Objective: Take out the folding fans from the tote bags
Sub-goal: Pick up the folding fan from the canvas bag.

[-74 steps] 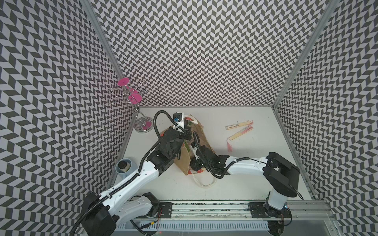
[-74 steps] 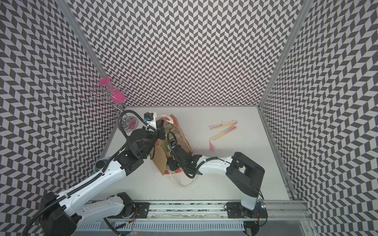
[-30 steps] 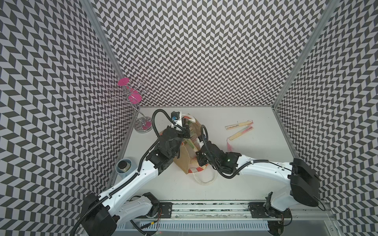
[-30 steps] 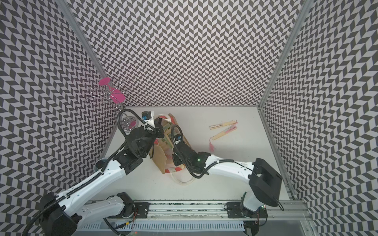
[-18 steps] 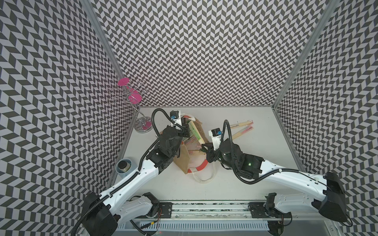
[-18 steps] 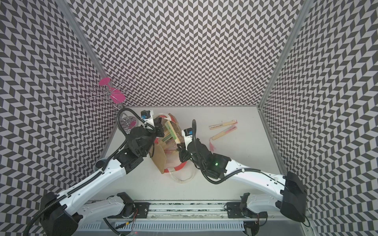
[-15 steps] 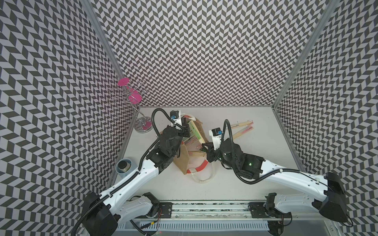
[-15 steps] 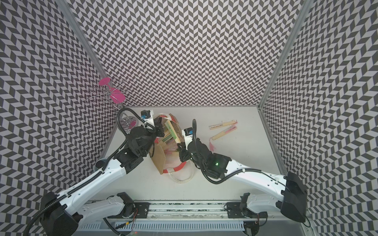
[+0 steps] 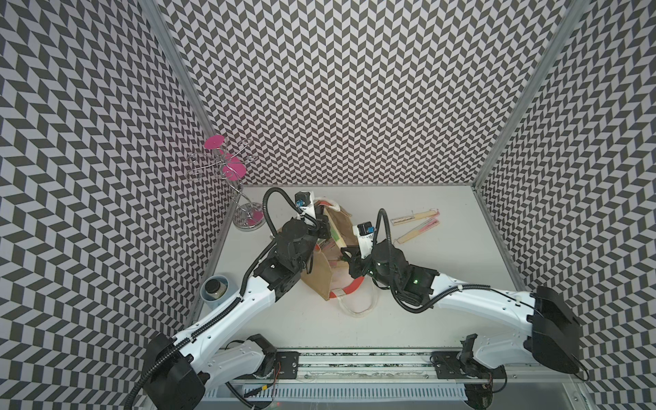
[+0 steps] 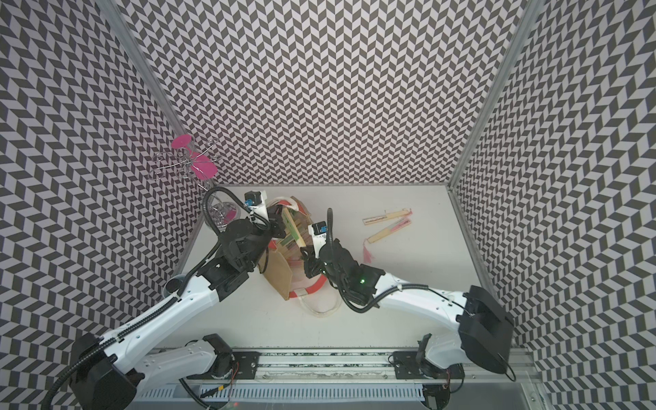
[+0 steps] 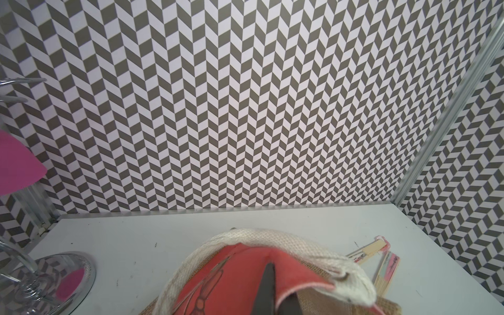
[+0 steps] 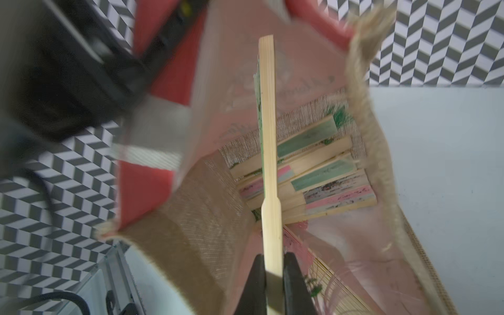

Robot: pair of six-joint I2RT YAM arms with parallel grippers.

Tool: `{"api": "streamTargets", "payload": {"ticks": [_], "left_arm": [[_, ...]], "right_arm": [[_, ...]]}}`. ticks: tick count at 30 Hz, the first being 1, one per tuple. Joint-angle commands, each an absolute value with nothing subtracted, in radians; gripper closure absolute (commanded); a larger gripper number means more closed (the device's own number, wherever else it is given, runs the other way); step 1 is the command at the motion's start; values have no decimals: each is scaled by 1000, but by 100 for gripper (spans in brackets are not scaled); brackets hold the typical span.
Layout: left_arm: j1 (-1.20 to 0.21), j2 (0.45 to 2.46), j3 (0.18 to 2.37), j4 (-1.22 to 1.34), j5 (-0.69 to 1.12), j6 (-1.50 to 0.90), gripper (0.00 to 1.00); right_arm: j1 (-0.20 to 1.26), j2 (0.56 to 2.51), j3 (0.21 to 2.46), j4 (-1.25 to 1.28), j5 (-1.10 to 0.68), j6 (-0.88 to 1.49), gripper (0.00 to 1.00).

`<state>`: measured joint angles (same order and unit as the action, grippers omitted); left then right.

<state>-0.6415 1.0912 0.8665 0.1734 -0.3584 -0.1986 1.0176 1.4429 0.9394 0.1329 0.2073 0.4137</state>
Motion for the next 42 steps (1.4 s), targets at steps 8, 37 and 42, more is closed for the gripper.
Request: {"api": "streamTargets", "payload": {"ticks": [8,37,42], "left_arm": [[-643,1046,902,212,-260,-259,100],[-641,1039,891,229,-260,-262,100],[-641,1037,909,219,-236,-259,100]], "right_arm": [[1012,1609,1028,223,232,457,93],[1001,1772,1077,72,88,486,60],[1000,1838,1116,72,113,473,54]]}}
